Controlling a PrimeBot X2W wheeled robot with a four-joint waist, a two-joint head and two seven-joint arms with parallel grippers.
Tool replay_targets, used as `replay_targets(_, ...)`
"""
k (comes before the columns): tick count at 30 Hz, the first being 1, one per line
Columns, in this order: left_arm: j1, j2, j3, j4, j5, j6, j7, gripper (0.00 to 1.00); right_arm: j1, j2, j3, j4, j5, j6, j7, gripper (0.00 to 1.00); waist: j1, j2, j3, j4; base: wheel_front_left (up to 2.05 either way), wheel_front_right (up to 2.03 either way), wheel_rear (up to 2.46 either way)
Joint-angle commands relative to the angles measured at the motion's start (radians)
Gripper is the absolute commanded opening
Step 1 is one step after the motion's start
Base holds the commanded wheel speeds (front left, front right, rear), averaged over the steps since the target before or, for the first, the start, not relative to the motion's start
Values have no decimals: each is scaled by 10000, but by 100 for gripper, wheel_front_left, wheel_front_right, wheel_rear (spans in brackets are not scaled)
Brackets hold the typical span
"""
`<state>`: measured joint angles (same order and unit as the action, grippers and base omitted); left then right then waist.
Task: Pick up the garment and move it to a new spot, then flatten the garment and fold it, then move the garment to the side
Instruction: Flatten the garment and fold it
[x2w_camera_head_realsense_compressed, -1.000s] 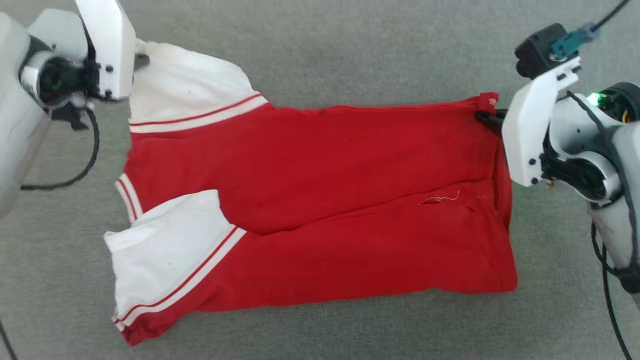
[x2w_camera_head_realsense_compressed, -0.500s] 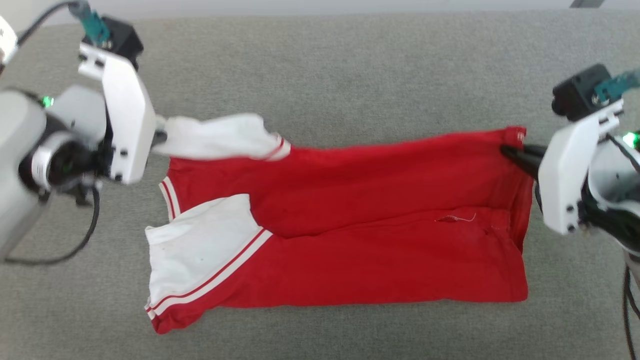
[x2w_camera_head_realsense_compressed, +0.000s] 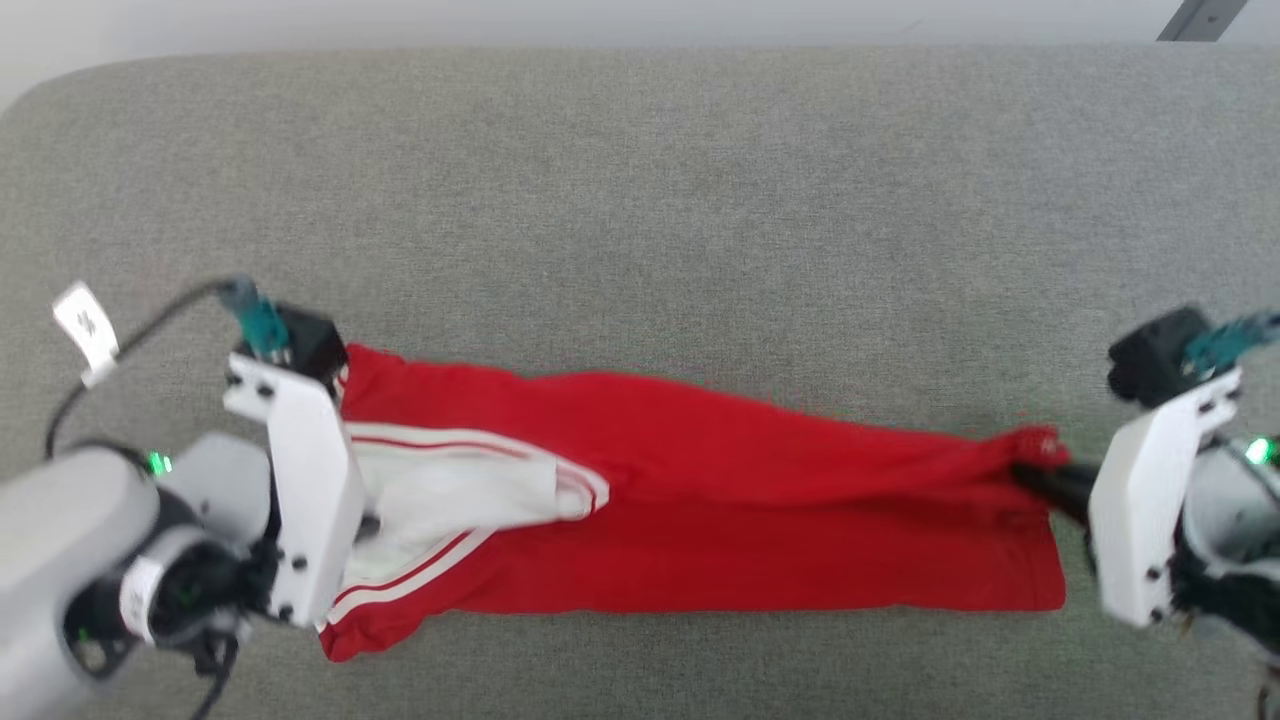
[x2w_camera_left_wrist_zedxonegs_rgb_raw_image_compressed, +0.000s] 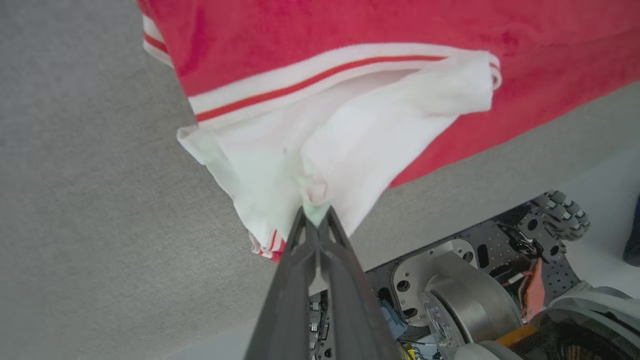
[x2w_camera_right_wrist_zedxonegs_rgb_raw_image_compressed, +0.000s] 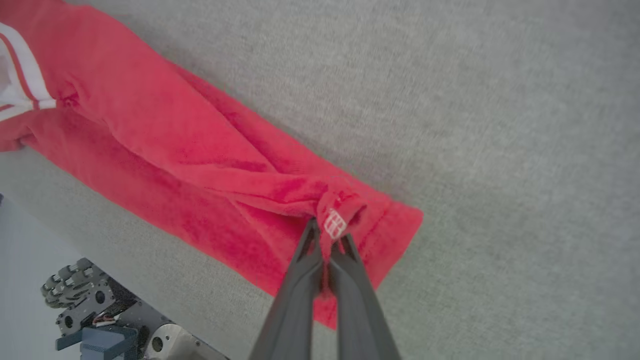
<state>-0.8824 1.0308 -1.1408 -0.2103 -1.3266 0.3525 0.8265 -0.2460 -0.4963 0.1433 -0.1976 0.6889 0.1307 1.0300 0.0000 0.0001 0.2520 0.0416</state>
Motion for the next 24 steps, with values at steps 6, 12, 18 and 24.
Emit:
replay_targets(6, 930, -525, -76, 971, -217, -175, -1026, 71, 331, 512, 118, 593, -177, 0, -457, 36, 0, -1, -13, -22, 0, 0, 0)
replay_targets(12, 1362, -908, 150, 1861, -199, -779, -2266, 100, 345, 691, 229, 883, -160, 0, -1198, 100, 0, -1, -168, -56, 0, 0, 0)
replay_targets(18, 1956, -849, 677, 2027, -150, -1075, -4064, 100, 792, 842, -280, 779, 26, 0, -1529, 100, 0, -1, -369, -86, 0, 0, 0)
replay_targets(24, 2531, -667, 1093, 1882, 236, -1274, -6027, 100, 1179, 897, -1057, 754, 62, 0, -1533, 100, 0, -1, -433, -60, 0, 0, 0)
